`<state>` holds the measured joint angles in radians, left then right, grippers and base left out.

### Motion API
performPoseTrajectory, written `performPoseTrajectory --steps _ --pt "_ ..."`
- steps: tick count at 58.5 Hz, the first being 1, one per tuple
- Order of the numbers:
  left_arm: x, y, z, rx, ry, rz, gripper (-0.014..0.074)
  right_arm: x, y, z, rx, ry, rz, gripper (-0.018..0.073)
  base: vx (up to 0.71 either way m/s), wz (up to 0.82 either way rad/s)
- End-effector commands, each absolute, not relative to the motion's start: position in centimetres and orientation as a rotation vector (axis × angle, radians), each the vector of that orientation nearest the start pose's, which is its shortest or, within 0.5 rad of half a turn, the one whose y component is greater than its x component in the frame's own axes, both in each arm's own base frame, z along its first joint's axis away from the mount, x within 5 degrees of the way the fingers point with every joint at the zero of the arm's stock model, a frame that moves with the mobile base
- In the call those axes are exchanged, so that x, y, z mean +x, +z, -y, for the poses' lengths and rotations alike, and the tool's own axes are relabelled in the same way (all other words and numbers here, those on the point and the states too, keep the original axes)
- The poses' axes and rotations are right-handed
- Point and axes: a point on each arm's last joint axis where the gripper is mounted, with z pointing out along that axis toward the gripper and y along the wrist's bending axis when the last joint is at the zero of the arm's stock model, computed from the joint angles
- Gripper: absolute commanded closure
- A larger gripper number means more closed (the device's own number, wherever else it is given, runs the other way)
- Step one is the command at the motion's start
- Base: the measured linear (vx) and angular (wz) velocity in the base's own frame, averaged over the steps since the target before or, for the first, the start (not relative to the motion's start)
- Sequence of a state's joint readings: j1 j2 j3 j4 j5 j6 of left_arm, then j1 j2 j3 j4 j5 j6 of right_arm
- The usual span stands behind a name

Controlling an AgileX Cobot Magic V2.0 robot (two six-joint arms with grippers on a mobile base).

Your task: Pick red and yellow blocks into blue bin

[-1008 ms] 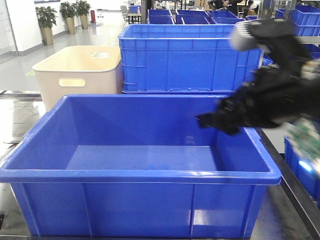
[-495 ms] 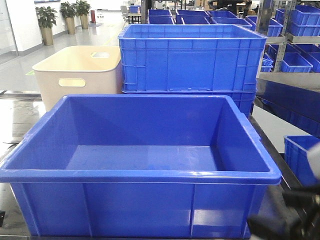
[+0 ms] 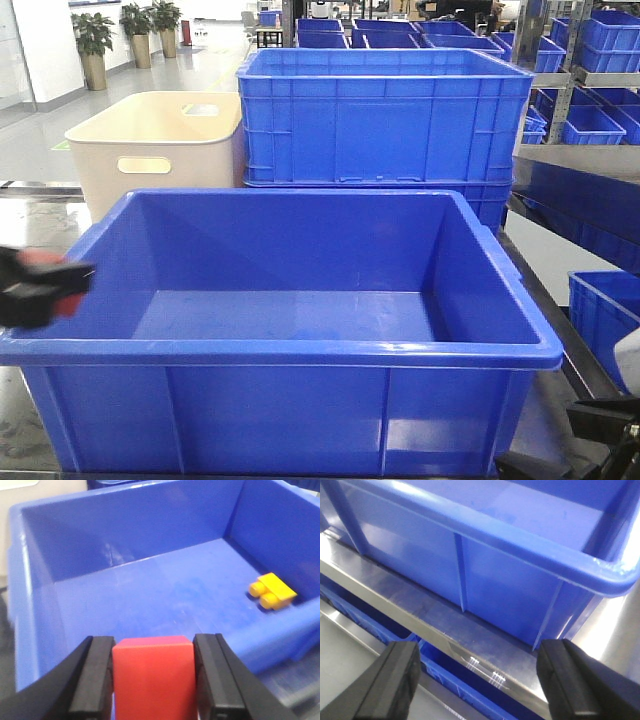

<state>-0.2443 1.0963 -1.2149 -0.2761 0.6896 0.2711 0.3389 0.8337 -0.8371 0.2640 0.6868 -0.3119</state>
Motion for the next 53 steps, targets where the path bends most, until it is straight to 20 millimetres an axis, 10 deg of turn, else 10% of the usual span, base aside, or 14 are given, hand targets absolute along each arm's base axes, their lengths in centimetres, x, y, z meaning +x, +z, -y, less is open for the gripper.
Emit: performPoseTrajectory --steps 1,13,26,38,53 --pt "24.4 44.0 7.8 0.399 -0.293 -1.888 0.0351 15.0 37.0 -6.8 -0.538 0.307 -1.972 0.0029 0.0 0.0" --pt "31.3 41.9 9.4 0.384 -0.282 -1.935 0.0331 15.1 37.1 -6.8 -0.534 0.304 -1.96 0.0029 0.0 0.0" --pt "35.0 39.8 10.5 0.412 -0.293 -2.033 0.008 15.1 37.1 -6.8 -0.534 0.304 -1.959 0.0029 0.0 0.0" --pt "34.2 40.6 10.3 0.424 -0.298 -2.034 -0.0053 15.1 37.1 -6.8 -0.534 0.305 -1.96 0.0029 0.0 0.0" --pt "28.0 45.7 9.2 0.456 -0.334 -1.964 -0.0035 15.0 37.0 -6.8 -0.539 0.307 -1.971 0.0029 0.0 0.0"
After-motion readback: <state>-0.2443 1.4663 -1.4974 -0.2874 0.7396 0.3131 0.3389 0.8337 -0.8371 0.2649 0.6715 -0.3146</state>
